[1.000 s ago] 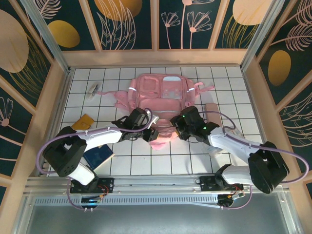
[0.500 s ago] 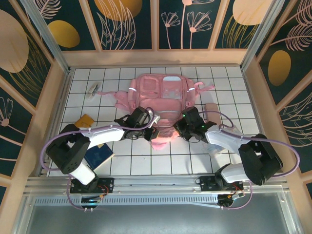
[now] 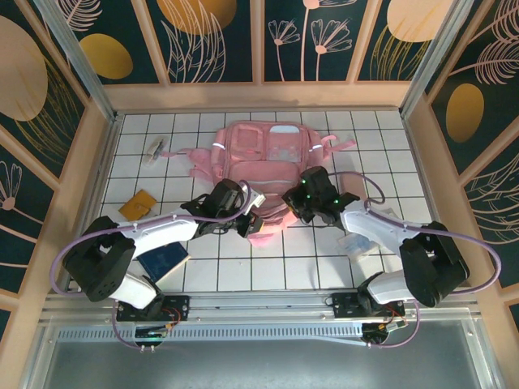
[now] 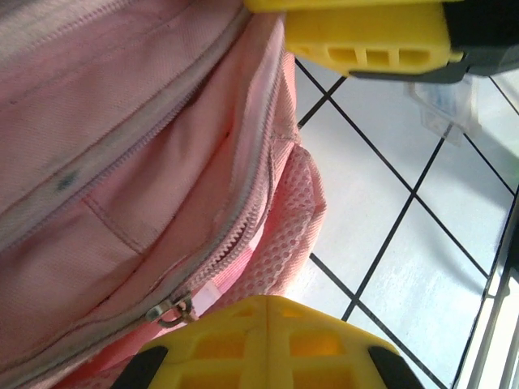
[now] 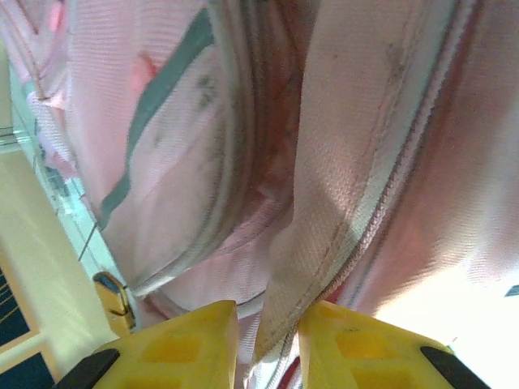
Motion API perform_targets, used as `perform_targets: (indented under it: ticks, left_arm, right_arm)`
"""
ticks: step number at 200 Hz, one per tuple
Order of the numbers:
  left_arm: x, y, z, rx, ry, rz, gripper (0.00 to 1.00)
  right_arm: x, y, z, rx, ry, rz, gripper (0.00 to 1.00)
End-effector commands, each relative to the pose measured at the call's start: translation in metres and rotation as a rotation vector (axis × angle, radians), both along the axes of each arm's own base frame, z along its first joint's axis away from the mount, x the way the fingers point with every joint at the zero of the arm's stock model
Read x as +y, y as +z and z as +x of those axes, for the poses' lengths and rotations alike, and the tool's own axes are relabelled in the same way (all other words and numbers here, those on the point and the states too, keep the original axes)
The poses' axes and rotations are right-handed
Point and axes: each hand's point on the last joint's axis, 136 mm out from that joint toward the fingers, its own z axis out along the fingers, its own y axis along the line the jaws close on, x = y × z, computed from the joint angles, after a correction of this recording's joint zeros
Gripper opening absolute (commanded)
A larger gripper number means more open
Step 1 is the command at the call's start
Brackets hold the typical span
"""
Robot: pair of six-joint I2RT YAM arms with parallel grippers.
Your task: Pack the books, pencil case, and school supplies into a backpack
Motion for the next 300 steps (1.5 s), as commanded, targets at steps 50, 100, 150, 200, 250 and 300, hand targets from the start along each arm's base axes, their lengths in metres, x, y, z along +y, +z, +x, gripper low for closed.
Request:
perform_targets:
  ticks: [50,100,150,200,250,300]
  left_arm:
    - [0.001,0.004,0.009,-0.033,0.041,0.012,0.14]
    - [0.016,0.007,0.009,-0.053,0.106,0.026,0.35]
    - [0.029,0.007,0.013,-0.088,0.162,0.064,0.44]
    - [0.022,0.015,0.028,-0.112,0.195,0.046,0.5]
    - [0.018,0.003,0.049,-0.071,0.271,0.093,0.48]
    - [0.038,0.001,0.06,0.004,0.32,-0.003,0.34]
  right_arm:
    - [0.006,-0.012,0.002,0.011,0.003,0.022,0.3]
    - [0.02,-0.01,0.014,-0.049,-0.009,0.091,0.36]
    - [0.022,0.022,0.019,-0.097,-0.077,0.19,0.0]
    - [0.019,0.074,0.022,-0.178,-0.083,0.218,0.0]
    - [0.025,0.079,0.022,-0.172,-0.078,0.249,0.0]
    - [0.027,0.078,0.022,-0.161,-0.071,0.252,0.0]
